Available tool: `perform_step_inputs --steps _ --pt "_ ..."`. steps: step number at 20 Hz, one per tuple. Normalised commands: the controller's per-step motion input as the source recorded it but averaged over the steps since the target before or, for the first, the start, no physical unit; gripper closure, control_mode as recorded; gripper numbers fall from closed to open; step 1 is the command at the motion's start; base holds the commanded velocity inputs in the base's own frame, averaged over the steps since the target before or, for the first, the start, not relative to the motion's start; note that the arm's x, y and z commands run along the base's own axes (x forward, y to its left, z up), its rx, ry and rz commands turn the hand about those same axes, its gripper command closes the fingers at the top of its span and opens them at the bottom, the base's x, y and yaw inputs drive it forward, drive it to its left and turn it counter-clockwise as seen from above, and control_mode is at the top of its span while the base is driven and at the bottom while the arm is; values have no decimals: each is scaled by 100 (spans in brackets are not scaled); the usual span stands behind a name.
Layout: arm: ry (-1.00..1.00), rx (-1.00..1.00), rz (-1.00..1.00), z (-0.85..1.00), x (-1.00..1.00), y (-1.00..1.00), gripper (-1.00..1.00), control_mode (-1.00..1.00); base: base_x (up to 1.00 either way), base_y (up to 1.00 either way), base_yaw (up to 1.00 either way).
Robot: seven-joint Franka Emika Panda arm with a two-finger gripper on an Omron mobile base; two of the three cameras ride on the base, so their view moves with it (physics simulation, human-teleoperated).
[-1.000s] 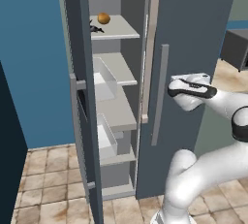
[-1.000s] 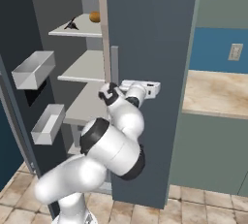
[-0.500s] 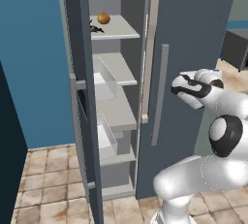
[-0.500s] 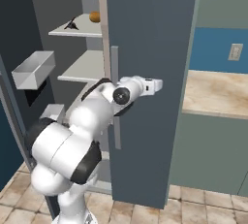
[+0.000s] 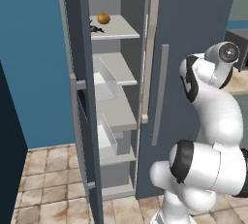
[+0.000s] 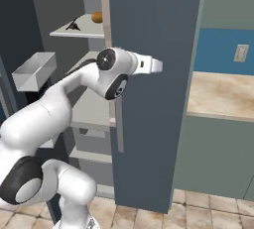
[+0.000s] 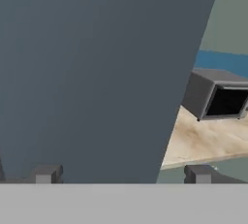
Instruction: There's a fish in the fridge that needs to be moved to the freezer for freezing. Pick up the fish from the fridge, place it on any shelf in the freezer, and close the fridge and freezer doors when done.
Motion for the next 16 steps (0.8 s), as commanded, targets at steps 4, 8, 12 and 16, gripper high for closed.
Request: perform_step_inputs --steps 4,8,12,16 --pt "3 11 0 45 -100 0 -100 -100 0 0 0" --pt "0 7 0 -34 -100 16 -100 -100 0 0 0" --pt "0 2 0 -40 -100 47 -100 -100 0 0 0" --pt "0 0 0 10 -100 65 -100 -100 0 0 0"
